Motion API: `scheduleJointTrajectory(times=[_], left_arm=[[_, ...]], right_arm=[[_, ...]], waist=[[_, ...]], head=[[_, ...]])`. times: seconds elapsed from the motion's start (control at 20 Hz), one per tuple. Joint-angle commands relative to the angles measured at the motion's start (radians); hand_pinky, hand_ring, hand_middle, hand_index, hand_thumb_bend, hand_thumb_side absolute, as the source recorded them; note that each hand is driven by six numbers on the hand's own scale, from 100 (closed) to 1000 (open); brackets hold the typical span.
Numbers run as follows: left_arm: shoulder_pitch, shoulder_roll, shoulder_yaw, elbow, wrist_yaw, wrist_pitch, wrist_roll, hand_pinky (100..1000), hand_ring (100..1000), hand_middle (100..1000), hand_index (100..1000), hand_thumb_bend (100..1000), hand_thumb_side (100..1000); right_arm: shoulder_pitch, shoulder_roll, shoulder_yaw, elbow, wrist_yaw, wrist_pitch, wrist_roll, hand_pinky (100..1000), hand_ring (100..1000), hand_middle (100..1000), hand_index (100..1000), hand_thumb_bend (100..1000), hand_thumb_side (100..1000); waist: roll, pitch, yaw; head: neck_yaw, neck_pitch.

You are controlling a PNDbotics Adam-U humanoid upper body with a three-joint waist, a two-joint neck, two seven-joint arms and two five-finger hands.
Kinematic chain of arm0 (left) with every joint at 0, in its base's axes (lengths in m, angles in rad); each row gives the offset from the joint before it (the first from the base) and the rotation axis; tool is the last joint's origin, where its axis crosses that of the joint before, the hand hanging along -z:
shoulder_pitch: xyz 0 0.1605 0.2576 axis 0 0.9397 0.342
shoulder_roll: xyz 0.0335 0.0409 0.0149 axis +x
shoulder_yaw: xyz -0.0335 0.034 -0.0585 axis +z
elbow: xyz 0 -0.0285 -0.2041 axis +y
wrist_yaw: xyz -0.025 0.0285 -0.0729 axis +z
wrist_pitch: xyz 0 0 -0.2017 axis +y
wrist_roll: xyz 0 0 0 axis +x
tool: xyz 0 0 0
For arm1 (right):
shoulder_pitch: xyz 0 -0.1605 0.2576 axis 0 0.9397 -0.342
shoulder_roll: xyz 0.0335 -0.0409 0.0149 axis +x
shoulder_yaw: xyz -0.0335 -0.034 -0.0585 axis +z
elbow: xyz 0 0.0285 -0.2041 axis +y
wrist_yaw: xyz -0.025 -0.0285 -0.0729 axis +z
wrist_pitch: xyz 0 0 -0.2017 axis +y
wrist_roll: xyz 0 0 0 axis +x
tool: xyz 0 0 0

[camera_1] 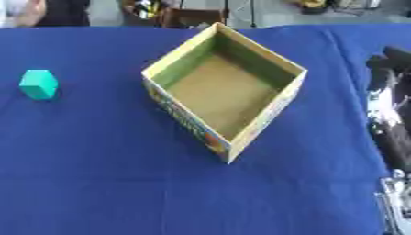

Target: Pick up objects on the table and place them in the box.

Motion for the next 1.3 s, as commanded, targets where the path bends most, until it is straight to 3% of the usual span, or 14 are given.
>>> scheduleJointTrajectory(times=[0.05, 0.55, 0.9, 1.05, 1.3], left_arm=[[-0.006, 0.004, 0.003, -0.020, 0.002, 0.004, 0.000, 641, 710, 783, 901, 107, 1000], [-0.005, 0.019, 0.011, -0.020, -0.009, 0.000, 0.004, 644, 715, 787, 905, 114, 1000], [-0.003, 0.183, 0.045, -0.020, -0.109, -0.022, 0.015, 658, 728, 796, 914, 133, 1000], [-0.006, 0.254, 0.050, -0.020, -0.152, 0.004, 0.033, 609, 740, 810, 927, 171, 1000], [-0.029, 0.373, 0.036, -0.020, -0.226, 0.073, 0.008, 654, 761, 829, 949, 233, 1000]], right_arm=[[-0.011, -0.013, -0.005, -0.019, -0.008, 0.000, 0.002, 843, 824, 645, 824, 100, 572], [-0.010, -0.020, -0.005, -0.019, -0.007, -0.004, 0.005, 844, 825, 648, 826, 100, 575], [-0.003, -0.032, -0.004, -0.019, -0.002, -0.004, 0.008, 845, 825, 648, 826, 100, 575], [-0.002, -0.033, -0.004, -0.019, 0.001, -0.004, 0.008, 846, 825, 647, 826, 100, 577], [0.000, -0.039, 0.001, -0.019, 0.003, -0.012, 0.012, 846, 825, 647, 826, 100, 580]], waist=[[0.000, -0.016, -0.003], [0.001, -0.015, -0.001], [0.017, -0.020, -0.001], [0.020, -0.018, -0.006], [0.018, -0.015, -0.014]], head=[[0.003, -0.016], [0.002, -0.006], [0.004, 0.039], [0.006, 0.044], [0.008, 0.036]])
